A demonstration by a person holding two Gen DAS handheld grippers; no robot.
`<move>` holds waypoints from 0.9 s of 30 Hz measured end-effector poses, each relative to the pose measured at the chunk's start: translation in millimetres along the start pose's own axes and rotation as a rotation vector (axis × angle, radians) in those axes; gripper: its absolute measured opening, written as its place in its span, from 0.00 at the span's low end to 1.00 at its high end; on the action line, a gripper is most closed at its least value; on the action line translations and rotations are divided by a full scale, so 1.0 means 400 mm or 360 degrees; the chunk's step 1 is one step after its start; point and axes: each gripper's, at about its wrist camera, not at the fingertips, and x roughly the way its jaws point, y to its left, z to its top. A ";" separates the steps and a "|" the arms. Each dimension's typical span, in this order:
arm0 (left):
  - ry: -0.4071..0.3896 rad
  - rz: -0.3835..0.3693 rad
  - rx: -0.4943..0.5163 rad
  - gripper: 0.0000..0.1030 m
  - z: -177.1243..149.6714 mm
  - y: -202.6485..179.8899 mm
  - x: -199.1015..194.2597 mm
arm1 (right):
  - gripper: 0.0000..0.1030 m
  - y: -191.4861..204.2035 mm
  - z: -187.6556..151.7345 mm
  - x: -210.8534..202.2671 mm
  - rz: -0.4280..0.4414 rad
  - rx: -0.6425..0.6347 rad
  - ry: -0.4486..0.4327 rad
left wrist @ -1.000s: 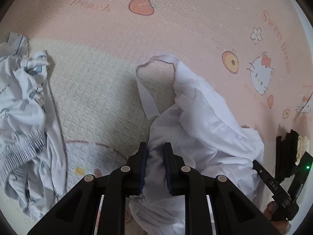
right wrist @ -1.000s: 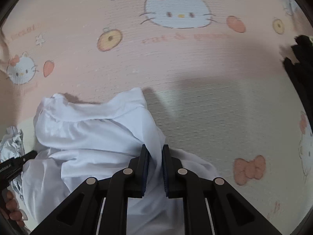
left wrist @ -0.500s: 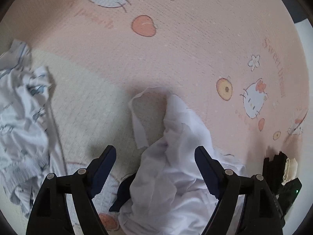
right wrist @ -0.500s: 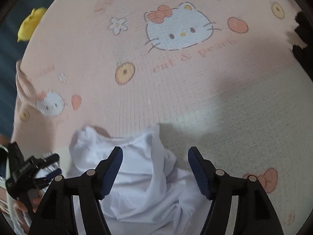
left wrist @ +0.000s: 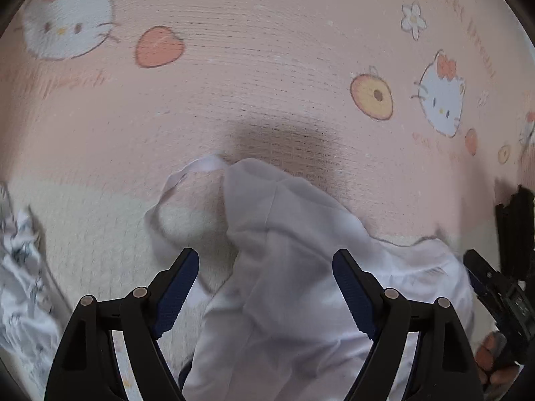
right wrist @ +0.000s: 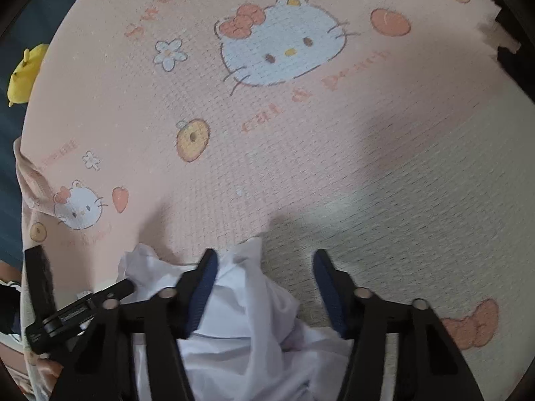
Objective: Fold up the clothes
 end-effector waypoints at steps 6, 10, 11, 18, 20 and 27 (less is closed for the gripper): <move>-0.0006 0.0054 0.0088 0.79 -0.002 -0.032 0.038 | 0.50 0.025 -0.017 0.049 -0.0025 -0.0068 0.0114; -0.0075 0.0033 0.0175 0.22 -0.010 -0.046 0.028 | 0.50 0.039 -0.020 0.060 -0.0063 -0.0136 0.0102; -0.0084 0.0030 0.0190 0.13 -0.012 -0.048 0.024 | 0.50 0.040 -0.019 0.062 -0.0060 -0.0135 0.0103; -0.0174 -0.0109 0.0075 0.09 -0.022 -0.027 -0.063 | 0.36 0.060 -0.026 0.052 -0.0002 -0.0191 0.0102; -0.0196 -0.0146 0.0048 0.09 -0.033 -0.017 -0.094 | 0.09 0.067 -0.030 0.047 0.0019 -0.0215 0.0100; -0.0239 -0.0132 0.0028 0.09 -0.087 0.008 -0.147 | 0.08 0.107 -0.049 0.003 0.0130 -0.0314 0.0082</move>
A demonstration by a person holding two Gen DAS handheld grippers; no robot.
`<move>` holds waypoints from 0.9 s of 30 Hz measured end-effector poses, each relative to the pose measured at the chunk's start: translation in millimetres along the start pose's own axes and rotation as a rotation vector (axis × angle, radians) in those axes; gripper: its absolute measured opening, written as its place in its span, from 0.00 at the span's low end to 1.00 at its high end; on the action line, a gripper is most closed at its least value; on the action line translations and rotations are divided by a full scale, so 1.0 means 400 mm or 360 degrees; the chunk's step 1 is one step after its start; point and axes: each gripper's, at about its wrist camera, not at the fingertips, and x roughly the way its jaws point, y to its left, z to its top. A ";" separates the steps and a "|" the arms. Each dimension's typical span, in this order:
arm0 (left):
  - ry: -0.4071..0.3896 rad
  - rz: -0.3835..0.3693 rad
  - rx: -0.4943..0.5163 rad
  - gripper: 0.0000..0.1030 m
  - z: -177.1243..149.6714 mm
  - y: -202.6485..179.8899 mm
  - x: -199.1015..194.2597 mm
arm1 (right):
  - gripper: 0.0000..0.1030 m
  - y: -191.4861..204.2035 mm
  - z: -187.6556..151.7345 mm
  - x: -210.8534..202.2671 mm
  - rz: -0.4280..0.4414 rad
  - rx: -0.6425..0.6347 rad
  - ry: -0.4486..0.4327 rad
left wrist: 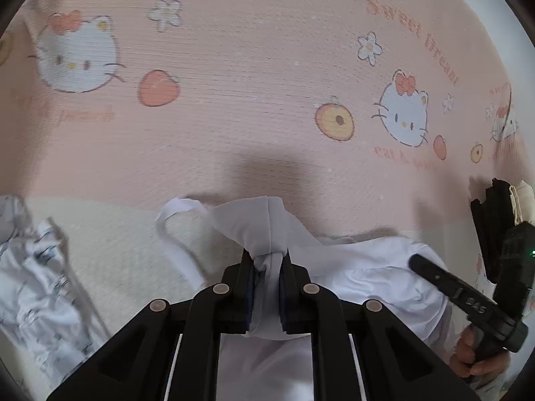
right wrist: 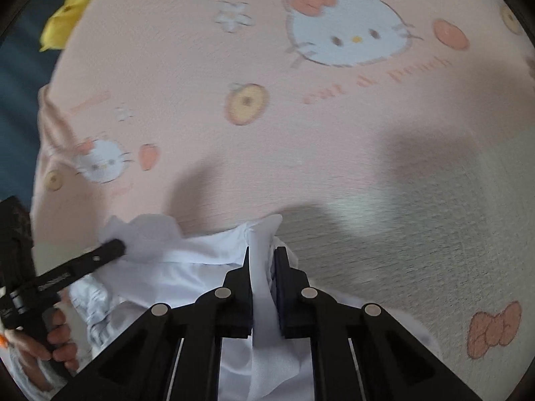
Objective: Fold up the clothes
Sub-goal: 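Hold the white garment with both grippers and spread it across the cushion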
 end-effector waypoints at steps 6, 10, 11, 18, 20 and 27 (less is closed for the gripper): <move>-0.0002 -0.0120 -0.0183 0.09 -0.055 0.052 -0.078 | 0.08 0.047 -0.053 -0.050 0.0118 -0.0074 0.0055; 0.0042 -0.0085 -0.0198 0.09 -0.106 0.079 -0.098 | 0.08 0.068 -0.091 -0.059 0.0096 -0.0129 0.0112; 0.0057 -0.0086 -0.0211 0.10 -0.118 0.086 -0.098 | 0.08 0.073 -0.101 -0.060 0.0093 -0.0139 0.0128; 0.0102 -0.0154 -0.0380 0.10 -0.181 0.135 -0.107 | 0.08 0.107 -0.166 -0.094 0.0181 -0.0203 0.0143; 0.0108 -0.0163 -0.0398 0.10 -0.189 0.137 -0.108 | 0.10 0.116 -0.184 -0.105 0.0211 -0.0222 0.0145; 0.0149 0.0026 -0.0252 0.10 -0.205 0.122 -0.090 | 0.11 0.124 -0.219 -0.050 0.0174 -0.0259 0.0290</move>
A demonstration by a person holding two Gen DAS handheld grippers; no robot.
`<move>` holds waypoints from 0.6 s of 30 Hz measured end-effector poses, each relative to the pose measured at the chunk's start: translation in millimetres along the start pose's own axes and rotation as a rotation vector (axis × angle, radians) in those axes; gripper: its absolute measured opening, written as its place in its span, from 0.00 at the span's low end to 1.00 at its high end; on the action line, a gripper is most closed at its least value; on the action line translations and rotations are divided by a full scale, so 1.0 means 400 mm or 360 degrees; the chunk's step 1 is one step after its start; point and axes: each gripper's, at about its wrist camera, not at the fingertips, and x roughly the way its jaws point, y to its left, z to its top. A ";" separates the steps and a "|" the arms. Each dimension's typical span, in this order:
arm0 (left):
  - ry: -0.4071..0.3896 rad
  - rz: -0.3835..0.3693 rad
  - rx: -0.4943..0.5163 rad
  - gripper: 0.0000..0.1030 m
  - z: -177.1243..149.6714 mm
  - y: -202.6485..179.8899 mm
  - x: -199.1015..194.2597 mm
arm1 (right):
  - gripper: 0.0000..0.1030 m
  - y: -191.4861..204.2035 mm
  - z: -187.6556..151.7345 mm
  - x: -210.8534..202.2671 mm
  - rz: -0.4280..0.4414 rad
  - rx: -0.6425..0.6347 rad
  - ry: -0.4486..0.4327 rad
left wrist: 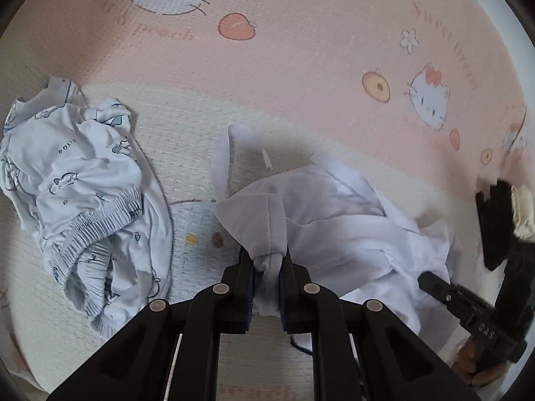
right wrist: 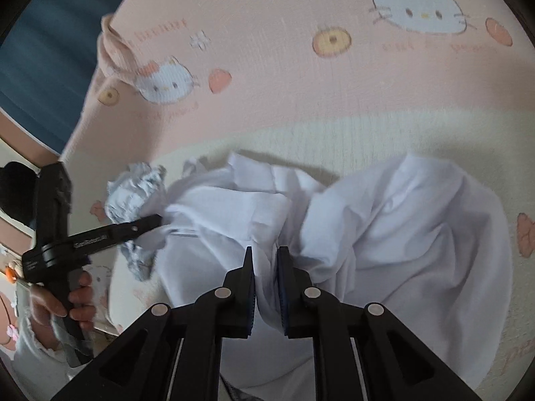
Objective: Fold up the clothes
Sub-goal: 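Hold the white garment with both grippers and spread it across the cushion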
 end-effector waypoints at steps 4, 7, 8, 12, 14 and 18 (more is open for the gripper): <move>0.0044 -0.0009 -0.0063 0.10 -0.003 0.012 0.027 | 0.11 0.018 -0.009 0.040 -0.0096 -0.0061 0.0089; 0.0081 -0.0012 -0.0110 0.10 -0.005 0.021 0.049 | 0.11 0.027 -0.014 0.056 -0.0146 -0.0090 0.0119; 0.0091 -0.0021 -0.0113 0.11 -0.006 0.020 0.054 | 0.11 0.027 -0.012 0.051 -0.0141 -0.0087 0.0107; 0.0089 -0.0065 -0.0158 0.13 0.001 0.023 0.054 | 0.11 0.025 -0.006 0.031 -0.0124 -0.0076 0.0058; 0.0088 -0.0091 -0.0234 0.17 0.009 0.031 0.046 | 0.19 0.024 -0.002 0.021 -0.0115 -0.0070 0.0033; -0.0034 -0.0149 -0.0361 0.33 0.028 0.038 -0.008 | 0.59 0.022 0.004 -0.001 -0.0098 -0.0057 -0.0020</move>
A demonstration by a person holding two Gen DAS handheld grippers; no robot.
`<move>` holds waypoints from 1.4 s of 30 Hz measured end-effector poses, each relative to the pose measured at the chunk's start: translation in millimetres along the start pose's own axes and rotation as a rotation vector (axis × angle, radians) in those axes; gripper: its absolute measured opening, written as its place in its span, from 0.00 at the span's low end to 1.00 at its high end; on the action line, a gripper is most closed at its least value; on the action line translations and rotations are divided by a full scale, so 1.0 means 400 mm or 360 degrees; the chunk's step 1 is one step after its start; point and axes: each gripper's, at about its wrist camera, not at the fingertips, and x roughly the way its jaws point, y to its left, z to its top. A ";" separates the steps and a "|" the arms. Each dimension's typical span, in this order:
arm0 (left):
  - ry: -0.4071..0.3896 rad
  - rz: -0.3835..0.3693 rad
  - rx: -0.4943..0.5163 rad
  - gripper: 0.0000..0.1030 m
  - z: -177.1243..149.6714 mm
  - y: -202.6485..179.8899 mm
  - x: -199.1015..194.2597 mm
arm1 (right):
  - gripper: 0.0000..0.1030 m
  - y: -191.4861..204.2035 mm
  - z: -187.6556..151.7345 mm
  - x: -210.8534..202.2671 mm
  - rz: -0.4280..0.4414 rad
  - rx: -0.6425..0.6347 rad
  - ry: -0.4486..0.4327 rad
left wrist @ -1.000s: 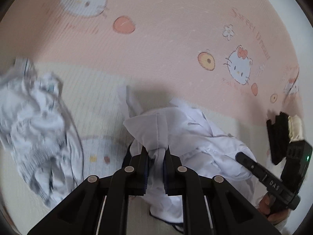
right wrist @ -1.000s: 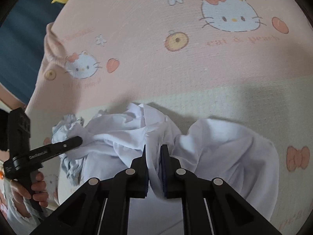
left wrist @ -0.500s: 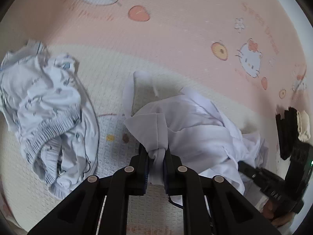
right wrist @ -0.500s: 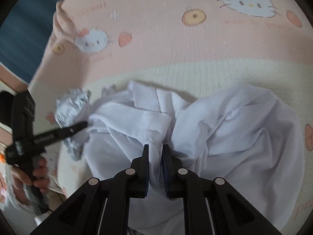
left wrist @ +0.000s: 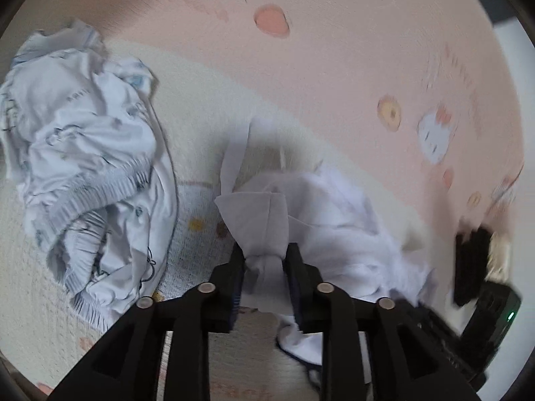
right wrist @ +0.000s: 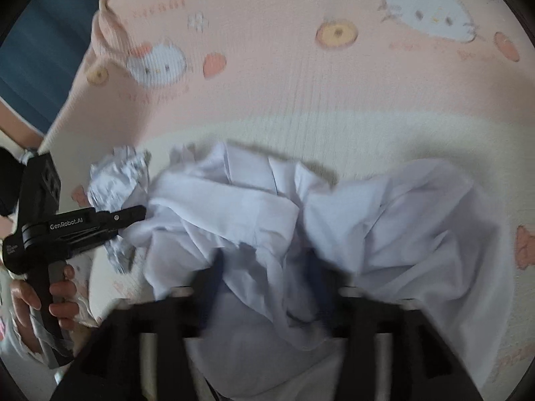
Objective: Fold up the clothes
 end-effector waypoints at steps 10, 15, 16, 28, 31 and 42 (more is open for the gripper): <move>-0.0101 0.0133 0.0326 0.68 -0.020 -0.134 -0.056 | 0.64 -0.144 -0.004 -0.105 -0.0013 0.0471 -0.0246; -0.0050 0.0247 0.0605 0.68 -0.059 -0.218 -0.037 | 0.64 -0.195 -0.007 -0.118 0.0024 0.0576 -0.0243; -0.0051 0.0267 0.0645 0.68 -0.067 -0.231 -0.034 | 0.64 -0.198 -0.006 -0.118 0.0033 0.0584 -0.0245; 0.0090 0.0184 0.0707 0.68 -0.069 -0.345 0.021 | 0.58 -0.208 0.009 -0.104 0.0185 0.0638 -0.0293; 0.0121 0.0209 0.0700 0.68 -0.071 -0.365 0.047 | 0.47 -0.207 0.017 -0.087 0.0130 0.0618 -0.0263; 0.0281 0.0312 0.0940 0.68 -0.115 -0.447 0.128 | 0.36 -0.224 0.015 -0.069 0.0157 0.0632 -0.0236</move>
